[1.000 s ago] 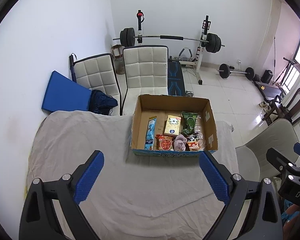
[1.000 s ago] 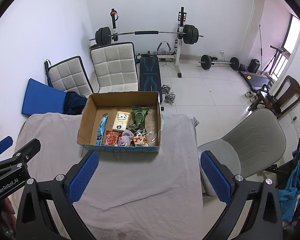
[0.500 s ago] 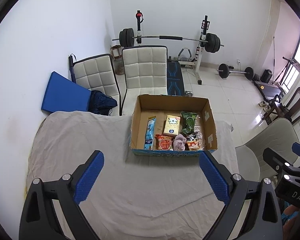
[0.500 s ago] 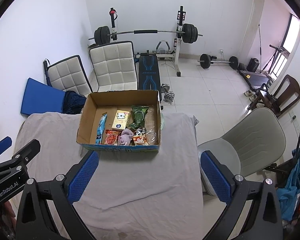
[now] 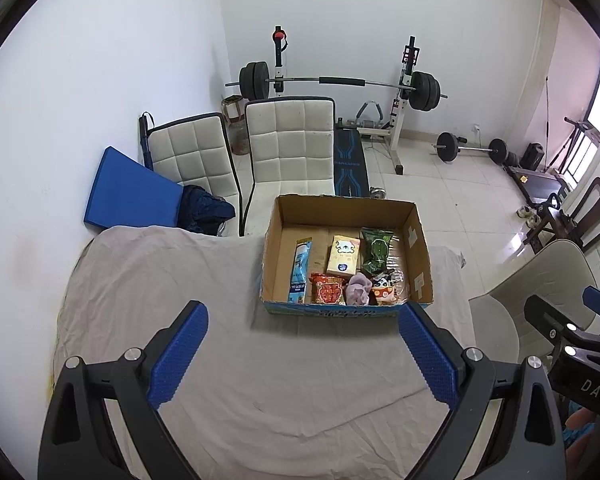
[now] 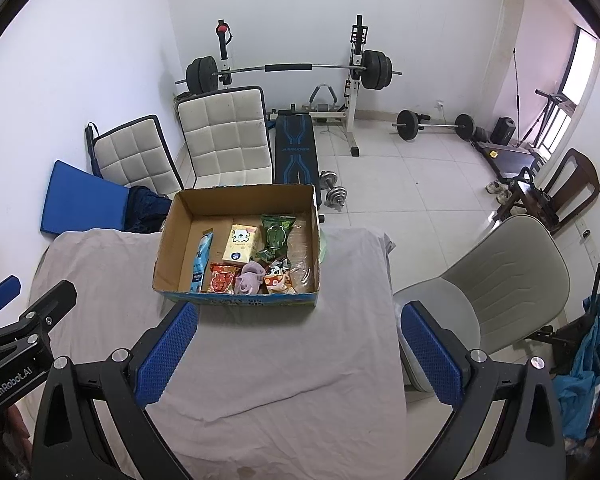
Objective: Organize soft objects
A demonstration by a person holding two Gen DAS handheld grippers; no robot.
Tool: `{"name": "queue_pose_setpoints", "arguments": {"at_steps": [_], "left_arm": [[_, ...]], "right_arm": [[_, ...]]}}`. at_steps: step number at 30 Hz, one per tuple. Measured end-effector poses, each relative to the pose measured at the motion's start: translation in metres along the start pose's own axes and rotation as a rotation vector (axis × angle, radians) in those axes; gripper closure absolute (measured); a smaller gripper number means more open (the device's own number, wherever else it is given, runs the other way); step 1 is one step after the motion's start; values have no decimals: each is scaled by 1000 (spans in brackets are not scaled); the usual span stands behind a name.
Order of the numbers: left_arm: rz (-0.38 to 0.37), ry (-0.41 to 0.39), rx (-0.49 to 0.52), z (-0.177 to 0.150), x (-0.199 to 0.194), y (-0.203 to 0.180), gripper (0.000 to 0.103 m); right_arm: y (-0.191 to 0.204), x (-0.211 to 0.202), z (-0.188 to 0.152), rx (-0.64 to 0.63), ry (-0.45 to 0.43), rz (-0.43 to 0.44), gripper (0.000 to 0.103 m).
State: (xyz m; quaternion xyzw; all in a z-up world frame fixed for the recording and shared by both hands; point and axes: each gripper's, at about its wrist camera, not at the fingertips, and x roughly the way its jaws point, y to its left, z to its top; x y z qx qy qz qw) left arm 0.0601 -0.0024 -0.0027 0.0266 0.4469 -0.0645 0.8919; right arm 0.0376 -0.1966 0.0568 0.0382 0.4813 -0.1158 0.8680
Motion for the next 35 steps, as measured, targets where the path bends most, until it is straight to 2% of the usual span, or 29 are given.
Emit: {"name": "queue_pose_setpoints", "arguments": {"at_steps": [35], "left_arm": [[-8,-24,-2,7,-9,1,5]], "right_arm": [[-1,-9,-1,7,-24,-7,0]]}}
